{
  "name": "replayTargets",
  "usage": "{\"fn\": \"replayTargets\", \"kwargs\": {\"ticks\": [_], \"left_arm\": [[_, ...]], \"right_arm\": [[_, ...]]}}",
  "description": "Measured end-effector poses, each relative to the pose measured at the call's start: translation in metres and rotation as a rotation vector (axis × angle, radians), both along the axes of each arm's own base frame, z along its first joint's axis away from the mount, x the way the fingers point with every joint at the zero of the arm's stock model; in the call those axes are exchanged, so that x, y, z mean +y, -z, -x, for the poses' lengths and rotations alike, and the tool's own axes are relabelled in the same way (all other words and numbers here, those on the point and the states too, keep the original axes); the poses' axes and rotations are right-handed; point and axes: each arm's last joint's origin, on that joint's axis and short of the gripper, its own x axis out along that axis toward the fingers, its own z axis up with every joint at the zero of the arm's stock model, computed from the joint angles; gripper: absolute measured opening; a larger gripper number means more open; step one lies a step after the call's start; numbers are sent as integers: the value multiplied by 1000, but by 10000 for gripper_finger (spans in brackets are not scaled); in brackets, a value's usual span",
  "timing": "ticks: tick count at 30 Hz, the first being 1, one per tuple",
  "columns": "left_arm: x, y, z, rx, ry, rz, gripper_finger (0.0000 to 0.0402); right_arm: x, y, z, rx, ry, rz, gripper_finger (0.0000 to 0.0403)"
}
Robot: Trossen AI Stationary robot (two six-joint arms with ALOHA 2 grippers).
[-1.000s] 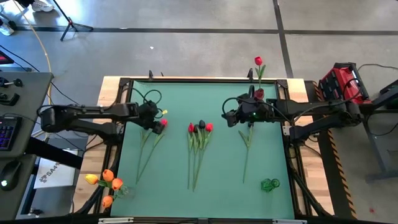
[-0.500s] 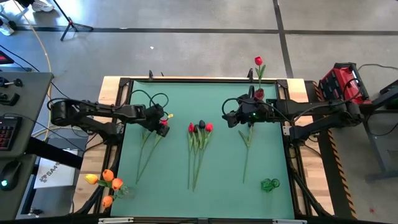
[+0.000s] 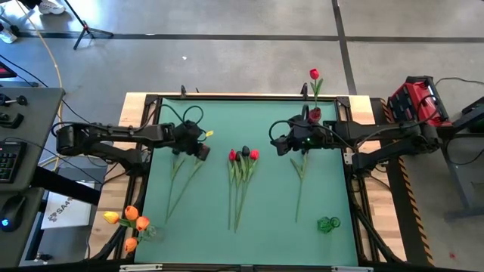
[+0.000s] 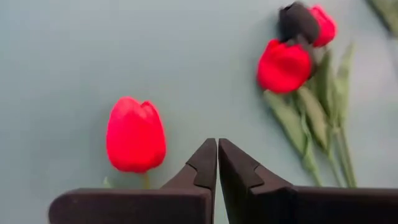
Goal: Sort flowers into vase by color
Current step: Put the red tulip into the red vase
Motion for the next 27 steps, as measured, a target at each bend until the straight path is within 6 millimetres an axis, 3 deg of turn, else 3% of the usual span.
{"fn": "replayTargets", "kwargs": {"ticks": [10, 21, 27], "left_arm": [[-2, 0, 2, 46, 7, 58, 14], [-5, 15, 4, 196, -10, 19, 101], [-3, 30, -4, 228, 6, 18, 116]], "right_arm": [[16, 9, 0, 6, -17, -41, 160], [22, 8, 1, -1, 3, -32, 160], [22, 8, 1, -2, 6, -36, 160]]}}
